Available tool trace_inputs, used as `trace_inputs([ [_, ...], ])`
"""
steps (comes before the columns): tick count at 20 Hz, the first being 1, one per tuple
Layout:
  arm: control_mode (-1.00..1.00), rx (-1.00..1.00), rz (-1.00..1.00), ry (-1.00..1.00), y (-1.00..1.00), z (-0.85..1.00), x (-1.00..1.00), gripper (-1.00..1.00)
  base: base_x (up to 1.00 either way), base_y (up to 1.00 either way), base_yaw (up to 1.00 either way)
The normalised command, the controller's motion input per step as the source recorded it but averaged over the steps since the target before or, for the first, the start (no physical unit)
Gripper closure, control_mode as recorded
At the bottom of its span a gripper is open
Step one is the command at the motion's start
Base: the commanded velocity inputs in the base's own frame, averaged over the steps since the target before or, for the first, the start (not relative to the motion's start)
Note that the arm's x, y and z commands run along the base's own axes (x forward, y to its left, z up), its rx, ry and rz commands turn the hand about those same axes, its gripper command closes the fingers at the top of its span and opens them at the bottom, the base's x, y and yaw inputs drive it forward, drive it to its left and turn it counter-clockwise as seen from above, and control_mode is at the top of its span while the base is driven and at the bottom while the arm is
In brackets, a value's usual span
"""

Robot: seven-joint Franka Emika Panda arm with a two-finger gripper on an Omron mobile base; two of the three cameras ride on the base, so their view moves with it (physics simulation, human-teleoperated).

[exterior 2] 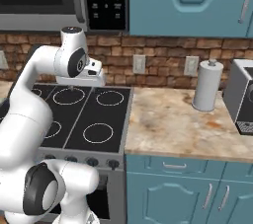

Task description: Navigate to the coffee machine.

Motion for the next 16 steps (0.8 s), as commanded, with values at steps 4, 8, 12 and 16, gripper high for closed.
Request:
trace_inputs([
  [4, 1.0, 0.0, 0.0, 0.0, 0.0, 0.0, 0.0, -1.0, 0.0, -1.0, 0.0],
  [8, 1.0, 0.0, 0.0, 0.0, 0.0, 0.0, 0.0, -1.0, 0.0, -1.0, 0.0],
  [12, 1.0, 0.0, 0.0, 0.0, 0.0, 0.0, 0.0, -1.0, 0.0, -1.0, 0.0],
  [16, 1.0, 0.0, 0.0, 0.0, 0.0, 0.0, 0.0, -1.0, 0.0, -1.0, 0.0],
])
